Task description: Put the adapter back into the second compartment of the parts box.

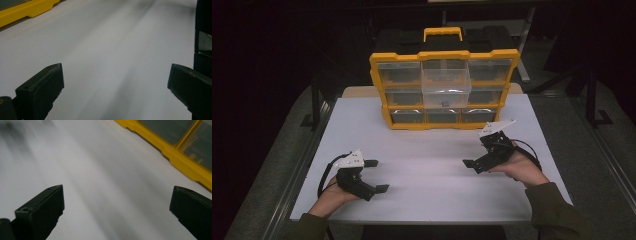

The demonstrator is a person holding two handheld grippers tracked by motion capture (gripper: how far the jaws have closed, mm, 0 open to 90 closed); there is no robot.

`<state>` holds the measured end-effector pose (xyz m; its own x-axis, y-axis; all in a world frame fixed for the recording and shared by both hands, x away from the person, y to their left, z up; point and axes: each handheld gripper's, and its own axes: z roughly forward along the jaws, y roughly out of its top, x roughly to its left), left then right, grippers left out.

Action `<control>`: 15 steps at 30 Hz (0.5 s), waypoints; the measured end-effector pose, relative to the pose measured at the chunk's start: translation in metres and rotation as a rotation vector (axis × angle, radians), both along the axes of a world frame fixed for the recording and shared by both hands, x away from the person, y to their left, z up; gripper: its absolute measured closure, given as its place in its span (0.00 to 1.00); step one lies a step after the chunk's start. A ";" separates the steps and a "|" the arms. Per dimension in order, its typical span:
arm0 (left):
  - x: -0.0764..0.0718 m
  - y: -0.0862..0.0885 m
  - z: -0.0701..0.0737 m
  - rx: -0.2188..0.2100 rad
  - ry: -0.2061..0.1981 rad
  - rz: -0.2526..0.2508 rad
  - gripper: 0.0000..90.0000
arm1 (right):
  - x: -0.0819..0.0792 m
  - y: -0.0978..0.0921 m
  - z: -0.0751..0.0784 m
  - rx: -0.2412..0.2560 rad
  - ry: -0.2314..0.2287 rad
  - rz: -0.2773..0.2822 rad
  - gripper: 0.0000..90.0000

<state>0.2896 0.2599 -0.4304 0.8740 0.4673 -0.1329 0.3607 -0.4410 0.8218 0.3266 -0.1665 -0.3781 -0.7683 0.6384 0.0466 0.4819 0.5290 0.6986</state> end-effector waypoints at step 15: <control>0.000 0.001 -0.001 0.003 -0.001 -0.005 0.00 | -0.020 -0.015 -0.041 0.058 0.020 -0.042 0.00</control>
